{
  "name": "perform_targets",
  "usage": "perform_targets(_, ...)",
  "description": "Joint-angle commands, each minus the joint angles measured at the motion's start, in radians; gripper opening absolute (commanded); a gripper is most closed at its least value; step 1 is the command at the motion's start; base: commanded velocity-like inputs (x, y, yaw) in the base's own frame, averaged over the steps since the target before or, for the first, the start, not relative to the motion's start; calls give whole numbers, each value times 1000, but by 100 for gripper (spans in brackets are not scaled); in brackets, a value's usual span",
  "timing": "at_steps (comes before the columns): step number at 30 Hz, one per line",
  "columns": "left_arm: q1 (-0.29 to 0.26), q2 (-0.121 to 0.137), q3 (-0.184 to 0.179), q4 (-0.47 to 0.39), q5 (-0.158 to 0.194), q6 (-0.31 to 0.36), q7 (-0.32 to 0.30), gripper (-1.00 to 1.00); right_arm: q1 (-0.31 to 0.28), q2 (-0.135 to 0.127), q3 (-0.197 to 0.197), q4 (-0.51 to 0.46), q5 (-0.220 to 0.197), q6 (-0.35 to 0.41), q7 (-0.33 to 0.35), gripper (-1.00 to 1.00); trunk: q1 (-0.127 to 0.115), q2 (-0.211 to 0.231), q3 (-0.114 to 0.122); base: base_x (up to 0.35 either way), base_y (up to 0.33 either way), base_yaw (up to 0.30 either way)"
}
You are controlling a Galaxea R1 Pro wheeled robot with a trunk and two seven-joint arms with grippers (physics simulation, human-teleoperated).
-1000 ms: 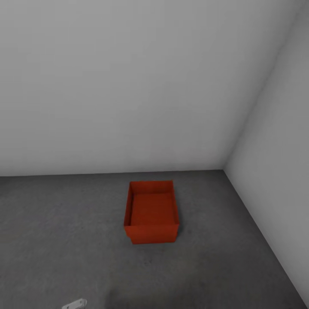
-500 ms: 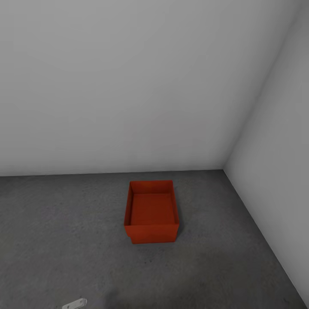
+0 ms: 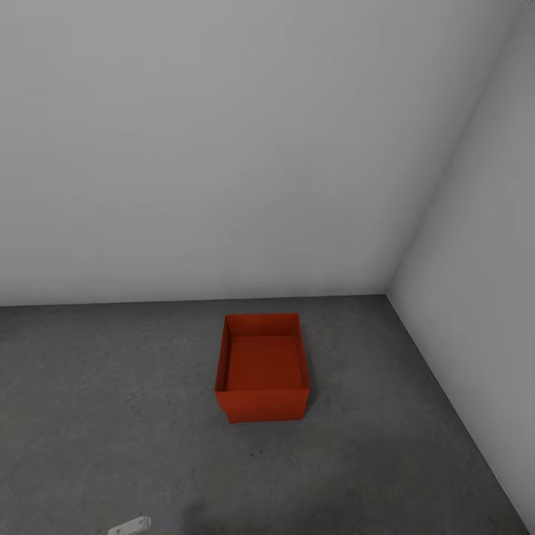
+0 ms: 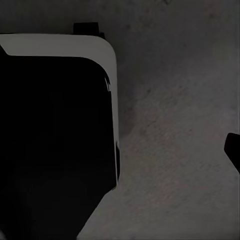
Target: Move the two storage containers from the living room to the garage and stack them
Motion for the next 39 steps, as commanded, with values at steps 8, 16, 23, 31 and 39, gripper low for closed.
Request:
perform_targets(8, 0, 1, -2, -1, 7, 0, 3, 100, -1, -6, -8, 2, 6, 1, -5, 100, -31, 56, 24, 0, 0, 0)
perform_targets(16, 0, 2, -2, -1, 8, -1, 4, 100, -1, -7, -7, 2, 7, 1, -6, 100, -61, 112, 49, 0, 0, 0)
perform_targets(23, 0, 3, -2, -2, 7, 0, 3, 100, -1, -7, -6, 1, 7, 1, -6, 100, -88, 161, 71, 0, 0, 0)
perform_targets(31, 0, 6, -3, -1, 5, 3, -1, 100, -1, -1, -6, 2, 6, 0, 4, 100, -119, 217, 96, 0, 0, 0)
perform_targets(39, 0, 15, -2, 0, 9, 13, -98, 100, 15, 2, -6, 2, 9, -44, 16, 100, -150, 273, 122, 0, 0, 0)
